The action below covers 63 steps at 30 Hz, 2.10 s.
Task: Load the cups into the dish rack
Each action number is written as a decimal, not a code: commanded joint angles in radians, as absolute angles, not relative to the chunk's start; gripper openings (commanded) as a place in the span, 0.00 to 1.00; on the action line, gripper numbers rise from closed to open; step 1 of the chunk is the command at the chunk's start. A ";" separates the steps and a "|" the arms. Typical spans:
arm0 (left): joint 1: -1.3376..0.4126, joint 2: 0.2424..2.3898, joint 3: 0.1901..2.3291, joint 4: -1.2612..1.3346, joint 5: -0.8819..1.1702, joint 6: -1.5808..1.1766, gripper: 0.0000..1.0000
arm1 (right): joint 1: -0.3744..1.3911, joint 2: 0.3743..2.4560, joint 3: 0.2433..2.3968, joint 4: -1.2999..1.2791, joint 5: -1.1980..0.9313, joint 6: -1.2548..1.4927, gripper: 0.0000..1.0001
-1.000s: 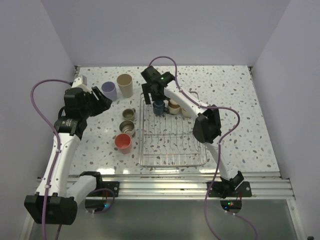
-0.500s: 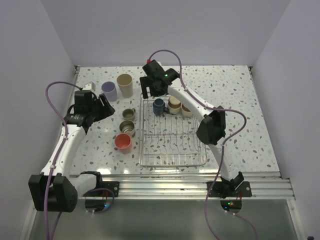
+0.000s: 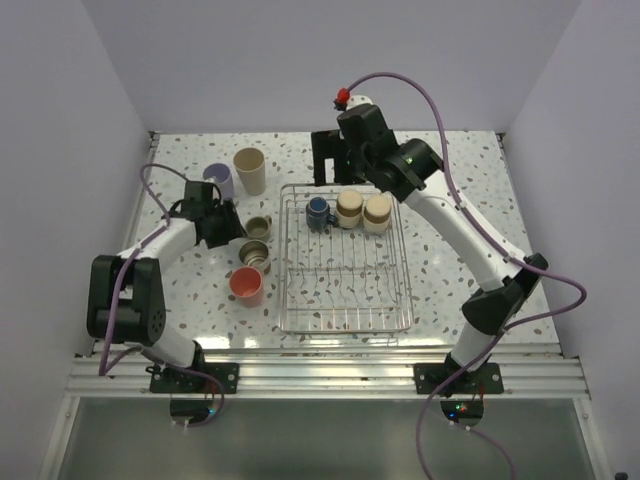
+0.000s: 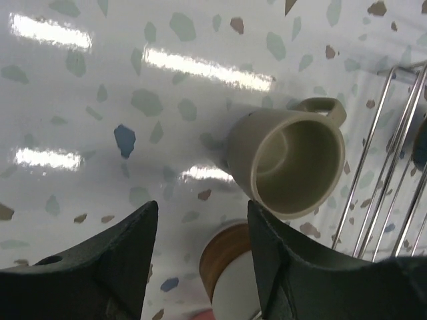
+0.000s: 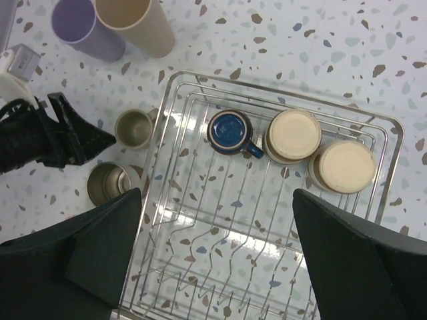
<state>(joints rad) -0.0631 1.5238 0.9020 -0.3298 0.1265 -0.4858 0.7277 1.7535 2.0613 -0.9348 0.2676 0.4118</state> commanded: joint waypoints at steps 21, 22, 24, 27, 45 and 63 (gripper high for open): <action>-0.084 1.578 1.029 -0.212 0.153 -0.525 0.57 | 0.730 1.683 1.910 -0.916 0.256 0.416 0.98; -0.086 1.586 1.029 -0.206 0.155 -0.525 0.57 | 0.732 1.683 1.911 -0.914 0.256 0.416 0.98; -0.095 1.615 1.032 -0.193 0.158 -0.525 0.56 | 0.732 1.683 1.911 -0.917 0.258 0.416 0.99; -0.113 1.653 1.043 -0.175 0.164 -0.525 0.49 | 0.730 1.677 1.910 -0.926 0.264 0.411 0.99; -0.144 1.646 1.101 -0.225 0.109 -0.494 0.00 | 0.730 1.592 1.865 -0.969 0.301 0.420 0.99; -0.014 1.186 0.866 0.659 0.765 -1.441 0.00 | 0.732 1.563 1.795 -0.299 -0.466 0.693 0.99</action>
